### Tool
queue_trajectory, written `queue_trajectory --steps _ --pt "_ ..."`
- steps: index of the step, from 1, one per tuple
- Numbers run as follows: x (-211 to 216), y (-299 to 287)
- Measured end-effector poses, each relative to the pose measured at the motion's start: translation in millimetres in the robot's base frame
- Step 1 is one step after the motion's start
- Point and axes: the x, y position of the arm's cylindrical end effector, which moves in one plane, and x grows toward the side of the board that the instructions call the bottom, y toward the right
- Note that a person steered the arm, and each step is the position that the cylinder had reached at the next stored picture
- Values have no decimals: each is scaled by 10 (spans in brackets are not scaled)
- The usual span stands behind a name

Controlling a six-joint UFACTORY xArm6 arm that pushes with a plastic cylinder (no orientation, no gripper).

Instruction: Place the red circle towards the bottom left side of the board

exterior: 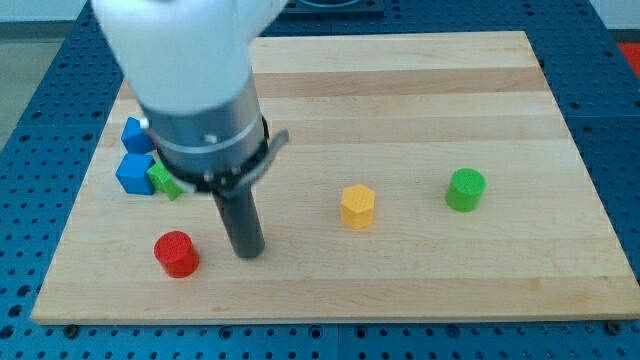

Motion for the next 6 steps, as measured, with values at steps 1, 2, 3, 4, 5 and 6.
queue_trajectory --steps 1,2,3,4,5,6 --pt "-19 -54" --pt "33 -104" --pt "274 -233" --pt "290 -336" --pt "290 -515" --pt "292 -752"
